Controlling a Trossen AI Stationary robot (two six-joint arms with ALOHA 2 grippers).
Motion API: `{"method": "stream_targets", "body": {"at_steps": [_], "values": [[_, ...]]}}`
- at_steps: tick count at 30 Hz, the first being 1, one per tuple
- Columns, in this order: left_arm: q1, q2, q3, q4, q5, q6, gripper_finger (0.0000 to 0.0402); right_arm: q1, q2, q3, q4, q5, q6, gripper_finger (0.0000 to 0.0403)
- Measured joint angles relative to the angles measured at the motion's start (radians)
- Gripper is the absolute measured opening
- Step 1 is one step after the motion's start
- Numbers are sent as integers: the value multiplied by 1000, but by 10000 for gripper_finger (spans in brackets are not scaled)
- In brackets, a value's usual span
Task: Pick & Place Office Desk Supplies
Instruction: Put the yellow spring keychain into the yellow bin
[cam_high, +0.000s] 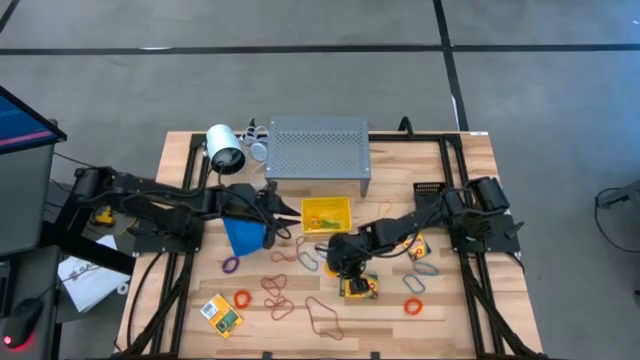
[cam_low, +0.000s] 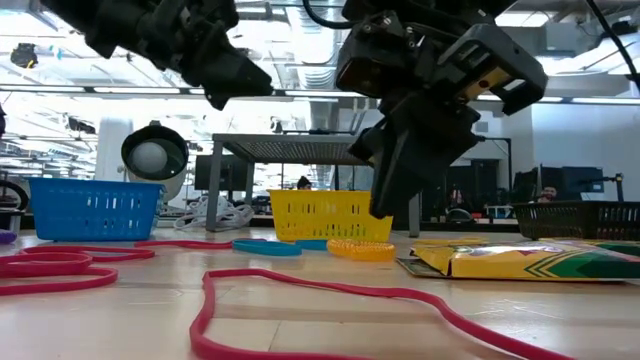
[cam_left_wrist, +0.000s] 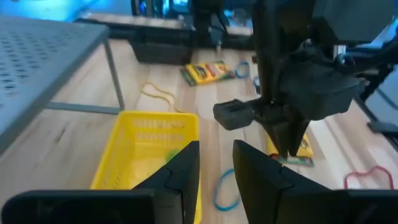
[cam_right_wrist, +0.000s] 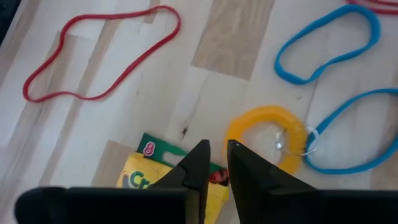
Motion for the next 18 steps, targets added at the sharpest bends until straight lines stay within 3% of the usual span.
{"method": "stream_targets", "body": {"at_steps": [11,14,18], "values": [[1,-24,-22,9,0,3,94,-29,0,0,25,30,77,204],[1,-24,-22,0,0,4,94,-28,0,0,23,68,77,219],[1,-24,-22,1,0,5,94,-15,0,0,15,104,47,205]]}}
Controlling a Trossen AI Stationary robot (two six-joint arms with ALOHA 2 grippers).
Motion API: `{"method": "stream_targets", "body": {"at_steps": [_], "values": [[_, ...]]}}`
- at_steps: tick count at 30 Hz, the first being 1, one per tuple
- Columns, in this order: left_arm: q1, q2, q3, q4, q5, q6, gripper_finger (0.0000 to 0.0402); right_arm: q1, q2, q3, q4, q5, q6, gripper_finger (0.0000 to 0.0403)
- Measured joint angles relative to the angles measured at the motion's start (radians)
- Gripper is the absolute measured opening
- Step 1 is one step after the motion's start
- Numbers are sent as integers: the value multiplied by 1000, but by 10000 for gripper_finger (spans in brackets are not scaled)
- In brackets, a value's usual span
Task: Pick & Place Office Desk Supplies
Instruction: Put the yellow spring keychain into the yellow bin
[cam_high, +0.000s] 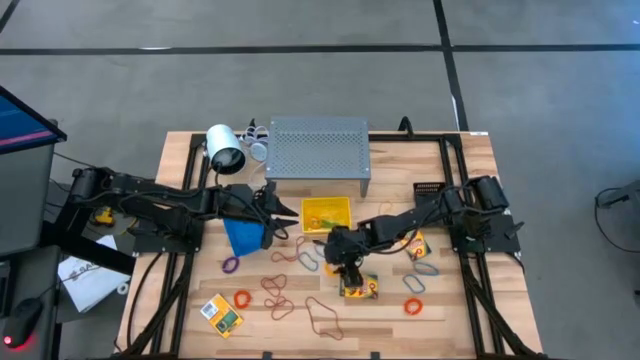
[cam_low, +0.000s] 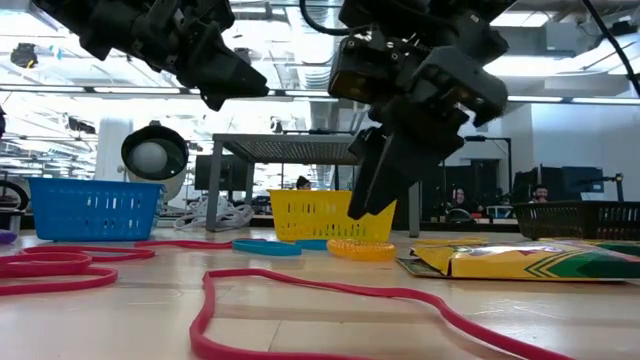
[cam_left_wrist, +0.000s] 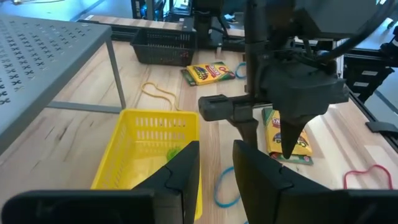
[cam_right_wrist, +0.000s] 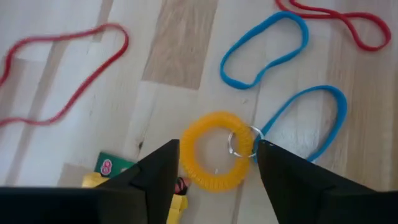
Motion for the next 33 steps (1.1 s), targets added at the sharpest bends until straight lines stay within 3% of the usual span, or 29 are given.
{"method": "stream_targets", "body": {"at_steps": [13,20,28,33], "values": [[0,0,0,4,0,-1,94,37,15,1,12,6,-48,107],[0,1,0,11,0,-2,94,36,104,30,19,-33,-40,105],[0,1,0,2,0,-2,94,34,110,37,14,-46,-40,109],[0,1,0,2,0,-2,94,34,111,37,13,-19,-40,73]]}}
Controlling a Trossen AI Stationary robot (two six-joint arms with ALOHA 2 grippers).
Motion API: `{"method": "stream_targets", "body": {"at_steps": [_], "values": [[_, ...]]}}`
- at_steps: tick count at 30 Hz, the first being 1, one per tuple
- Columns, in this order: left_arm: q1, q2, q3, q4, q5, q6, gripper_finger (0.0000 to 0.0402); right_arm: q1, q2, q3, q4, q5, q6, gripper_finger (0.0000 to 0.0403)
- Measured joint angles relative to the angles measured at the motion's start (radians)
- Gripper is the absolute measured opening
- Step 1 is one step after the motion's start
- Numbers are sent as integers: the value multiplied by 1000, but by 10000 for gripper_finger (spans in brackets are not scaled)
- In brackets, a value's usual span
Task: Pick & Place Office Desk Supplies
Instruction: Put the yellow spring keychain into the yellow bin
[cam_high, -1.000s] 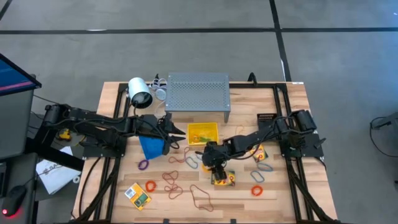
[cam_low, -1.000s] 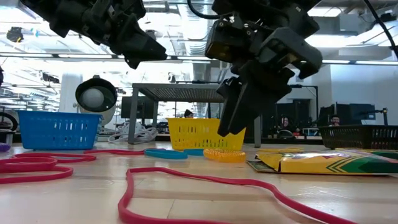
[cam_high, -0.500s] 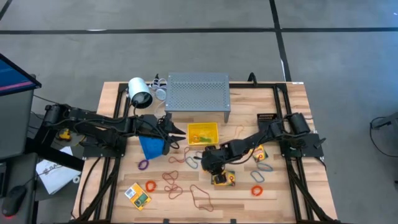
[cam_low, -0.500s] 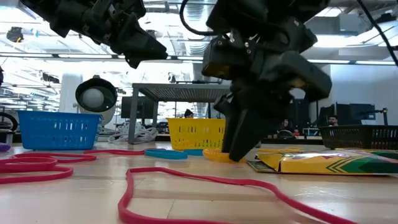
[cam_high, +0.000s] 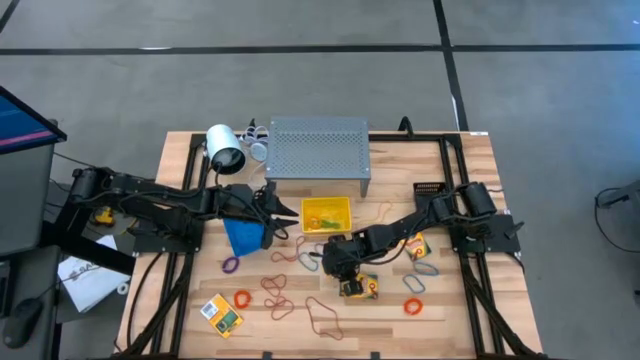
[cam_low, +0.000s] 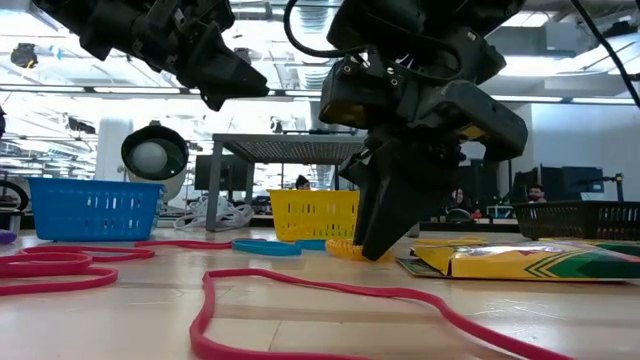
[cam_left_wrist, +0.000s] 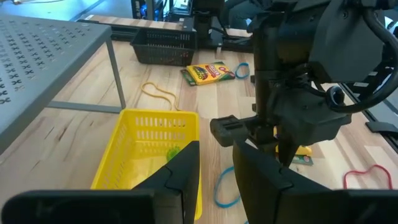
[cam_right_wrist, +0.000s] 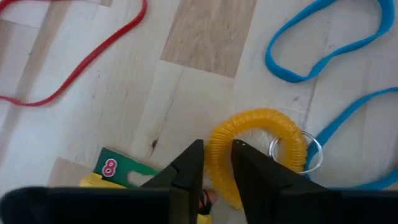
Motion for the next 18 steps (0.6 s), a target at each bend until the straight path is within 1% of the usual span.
{"method": "stream_targets", "body": {"at_steps": [3,5,9,12,18], "values": [[0,0,0,0,0,0,94,1,0,0,0,6,0,30],[0,0,0,0,0,0,94,3,0,0,3,8,-7,13],[0,0,0,-1,0,-1,94,9,-4,-2,2,35,3,18],[0,0,0,-1,0,-7,94,8,-13,-3,-3,35,16,7],[0,0,0,-2,0,-26,94,8,-44,-6,-23,36,27,1]]}}
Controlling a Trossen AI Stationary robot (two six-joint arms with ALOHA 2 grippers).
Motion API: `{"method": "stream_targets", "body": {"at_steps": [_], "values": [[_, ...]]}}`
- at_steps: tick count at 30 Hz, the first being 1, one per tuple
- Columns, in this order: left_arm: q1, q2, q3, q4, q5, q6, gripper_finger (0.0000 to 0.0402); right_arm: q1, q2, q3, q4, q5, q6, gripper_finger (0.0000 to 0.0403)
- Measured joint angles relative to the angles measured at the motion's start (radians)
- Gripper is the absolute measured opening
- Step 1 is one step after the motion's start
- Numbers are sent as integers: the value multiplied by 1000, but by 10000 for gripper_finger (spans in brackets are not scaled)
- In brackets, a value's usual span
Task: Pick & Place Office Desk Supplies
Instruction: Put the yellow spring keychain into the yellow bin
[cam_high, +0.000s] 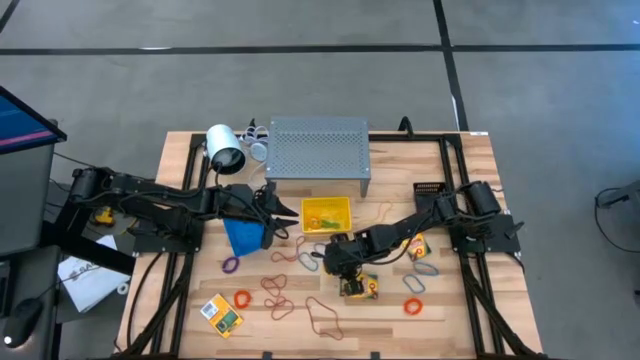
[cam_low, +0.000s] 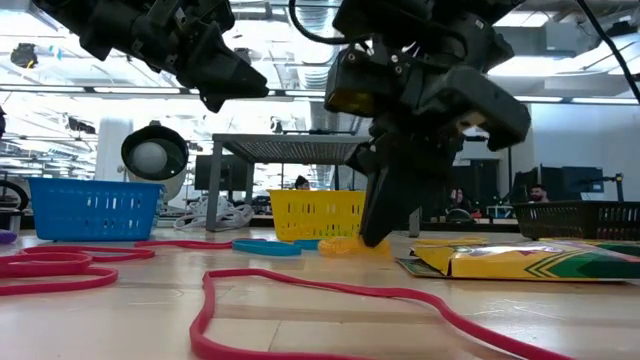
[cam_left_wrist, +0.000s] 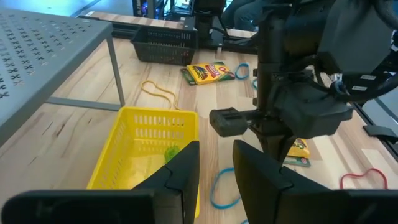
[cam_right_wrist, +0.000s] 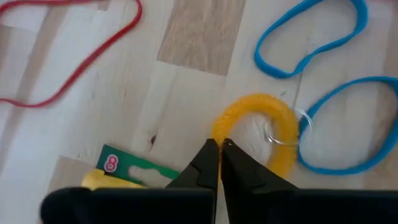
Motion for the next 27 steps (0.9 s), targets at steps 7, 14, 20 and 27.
{"method": "stream_targets", "body": {"at_steps": [7,14,20,27], "values": [[0,0,0,0,0,-4,94,0,-60,0,-15,0,17,1],[0,0,0,0,0,-4,94,-22,-178,2,-42,47,15,1],[0,0,0,1,0,-8,94,-97,-262,2,-58,55,-16,1],[0,0,0,1,0,-8,94,-220,-265,3,-90,48,-65,1]]}}
